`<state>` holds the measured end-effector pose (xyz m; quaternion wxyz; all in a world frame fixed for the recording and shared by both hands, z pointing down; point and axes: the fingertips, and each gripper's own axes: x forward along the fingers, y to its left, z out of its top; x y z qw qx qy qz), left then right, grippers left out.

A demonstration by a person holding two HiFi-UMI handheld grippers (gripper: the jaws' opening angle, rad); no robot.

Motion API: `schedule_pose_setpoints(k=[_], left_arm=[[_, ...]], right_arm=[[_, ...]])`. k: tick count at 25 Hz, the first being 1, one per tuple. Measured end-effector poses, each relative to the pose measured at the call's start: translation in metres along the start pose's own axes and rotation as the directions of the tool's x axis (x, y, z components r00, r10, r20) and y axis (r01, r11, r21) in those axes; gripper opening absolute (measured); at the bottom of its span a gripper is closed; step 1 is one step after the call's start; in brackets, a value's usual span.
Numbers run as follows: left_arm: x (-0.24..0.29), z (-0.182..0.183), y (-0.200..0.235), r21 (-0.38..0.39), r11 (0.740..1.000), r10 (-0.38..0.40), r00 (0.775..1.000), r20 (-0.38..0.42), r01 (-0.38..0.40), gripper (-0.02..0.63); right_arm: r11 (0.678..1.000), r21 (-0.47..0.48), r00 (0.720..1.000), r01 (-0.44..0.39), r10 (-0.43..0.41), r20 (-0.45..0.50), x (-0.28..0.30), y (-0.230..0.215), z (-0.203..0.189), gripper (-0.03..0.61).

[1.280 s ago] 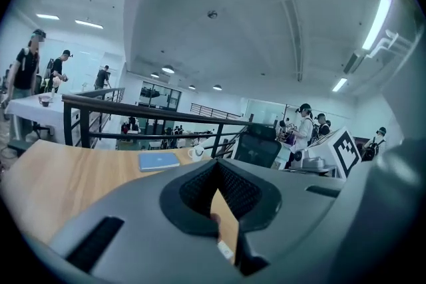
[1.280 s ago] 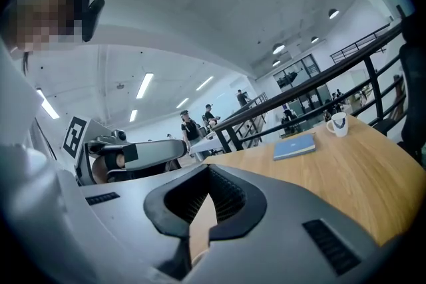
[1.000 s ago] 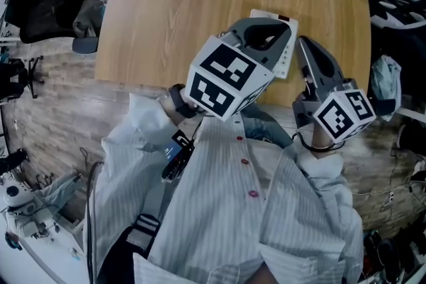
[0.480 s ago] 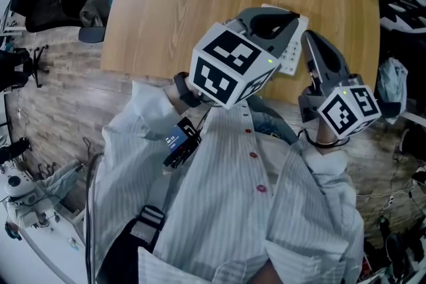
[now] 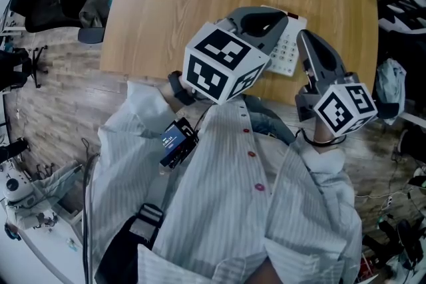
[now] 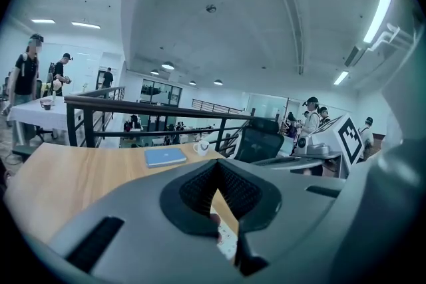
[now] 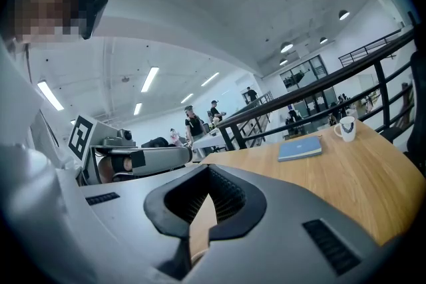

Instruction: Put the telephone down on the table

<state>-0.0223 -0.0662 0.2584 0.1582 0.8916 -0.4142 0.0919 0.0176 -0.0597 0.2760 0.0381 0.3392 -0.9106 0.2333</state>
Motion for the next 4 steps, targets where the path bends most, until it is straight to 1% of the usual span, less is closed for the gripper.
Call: schedule_pose_setpoints(k=[4], left_arm=[[0.0014, -0.004, -0.0029, 0.005, 1.0, -0.006, 1.0, -0.012, 0.006, 0.008]], right_arm=[[1.0, 0.002, 1.0, 0.004, -0.004, 0.0, -0.0021, -0.001, -0.0004, 0.034]])
